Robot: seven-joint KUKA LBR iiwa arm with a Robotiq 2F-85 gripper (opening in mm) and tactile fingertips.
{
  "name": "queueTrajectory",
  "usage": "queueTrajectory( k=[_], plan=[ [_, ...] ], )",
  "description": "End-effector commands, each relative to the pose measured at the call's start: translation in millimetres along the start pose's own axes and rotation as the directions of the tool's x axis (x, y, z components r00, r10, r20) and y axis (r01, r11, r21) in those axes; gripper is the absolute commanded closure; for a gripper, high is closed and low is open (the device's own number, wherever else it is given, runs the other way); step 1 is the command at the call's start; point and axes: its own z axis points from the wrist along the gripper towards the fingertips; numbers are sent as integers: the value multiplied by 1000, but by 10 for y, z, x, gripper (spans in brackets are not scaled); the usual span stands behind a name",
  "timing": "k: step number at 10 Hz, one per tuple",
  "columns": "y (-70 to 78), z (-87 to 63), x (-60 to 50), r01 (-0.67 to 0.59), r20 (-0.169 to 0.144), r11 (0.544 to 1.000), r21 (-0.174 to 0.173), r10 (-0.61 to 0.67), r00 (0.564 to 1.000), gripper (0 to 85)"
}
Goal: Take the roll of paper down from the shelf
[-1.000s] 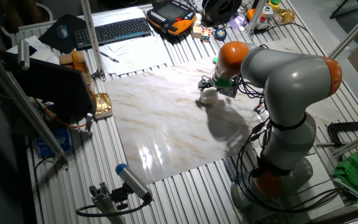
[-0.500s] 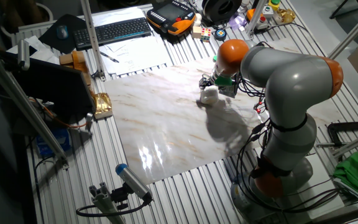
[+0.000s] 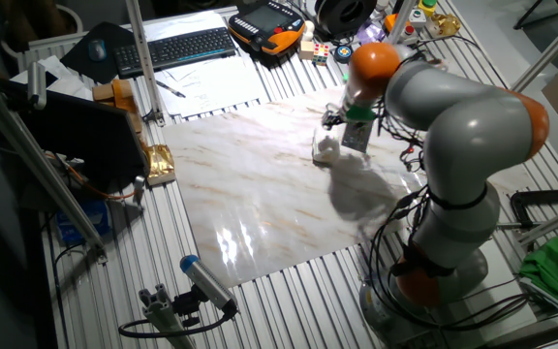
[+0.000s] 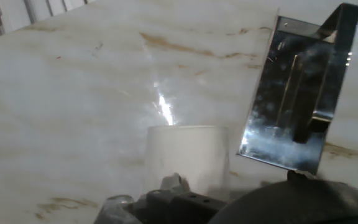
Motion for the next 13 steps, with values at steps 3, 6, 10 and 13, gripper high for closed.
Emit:
queueTrajectory(
  k=[3, 6, 10, 13],
  plan=[
    [-146, -254, -5, 12, -3, 1000, 18, -11, 1000, 357],
    [-222, -353, 35, 43, -41, 999, 13, -43, 998, 843],
    [-339, -460, 53, 70, -67, 998, 5, -69, 995, 843],
    [-315, -467, 83, 87, -92, 996, -2, -86, 992, 843]
  ],
)
